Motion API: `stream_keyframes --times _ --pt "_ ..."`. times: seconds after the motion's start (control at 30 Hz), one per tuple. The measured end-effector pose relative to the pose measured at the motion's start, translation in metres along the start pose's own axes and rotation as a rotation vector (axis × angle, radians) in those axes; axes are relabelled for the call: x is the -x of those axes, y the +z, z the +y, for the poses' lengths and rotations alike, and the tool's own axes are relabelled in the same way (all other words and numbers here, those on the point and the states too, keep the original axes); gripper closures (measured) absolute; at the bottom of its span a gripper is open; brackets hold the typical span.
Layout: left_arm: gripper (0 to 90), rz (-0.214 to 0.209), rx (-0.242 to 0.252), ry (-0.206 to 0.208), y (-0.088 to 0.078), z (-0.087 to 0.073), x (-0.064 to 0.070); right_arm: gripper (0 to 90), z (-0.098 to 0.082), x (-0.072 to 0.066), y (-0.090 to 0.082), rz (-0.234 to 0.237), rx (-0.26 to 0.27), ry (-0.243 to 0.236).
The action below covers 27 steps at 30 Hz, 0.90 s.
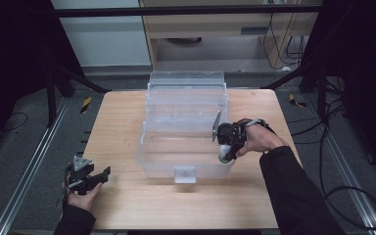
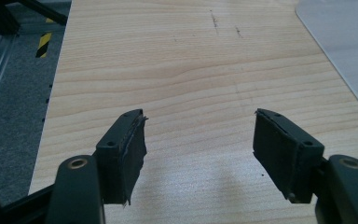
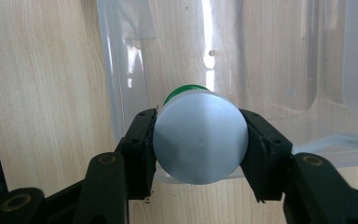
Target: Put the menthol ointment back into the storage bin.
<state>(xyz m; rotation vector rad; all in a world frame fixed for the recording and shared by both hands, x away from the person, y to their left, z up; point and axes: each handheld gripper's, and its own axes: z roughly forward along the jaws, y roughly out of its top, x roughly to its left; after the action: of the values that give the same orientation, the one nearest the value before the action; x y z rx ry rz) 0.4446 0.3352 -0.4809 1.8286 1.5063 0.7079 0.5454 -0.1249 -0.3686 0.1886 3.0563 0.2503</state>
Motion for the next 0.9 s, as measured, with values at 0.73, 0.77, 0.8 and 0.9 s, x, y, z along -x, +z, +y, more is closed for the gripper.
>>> stream_keyframes --times 0.73,0.77,0.8,0.9 --pt "33.8 -0.001 -0.001 0.0 0.0 0.0 -0.001 50.6 -0.002 -0.001 0.008 0.016 -0.001 0.008" --pt "33.7 -0.001 -0.001 0.0 0.0 0.0 -0.001 50.9 -0.002 -0.001 0.008 0.018 0.0 0.011" --pt "33.7 -0.001 -0.001 0.0 0.0 0.0 -0.001 50.8 -0.002 -0.001 0.007 0.017 -0.003 0.009" --pt "33.8 -0.001 -0.001 0.001 0.0 0.0 -0.001 50.8 -0.003 -0.002 0.005 0.012 0.005 0.012"
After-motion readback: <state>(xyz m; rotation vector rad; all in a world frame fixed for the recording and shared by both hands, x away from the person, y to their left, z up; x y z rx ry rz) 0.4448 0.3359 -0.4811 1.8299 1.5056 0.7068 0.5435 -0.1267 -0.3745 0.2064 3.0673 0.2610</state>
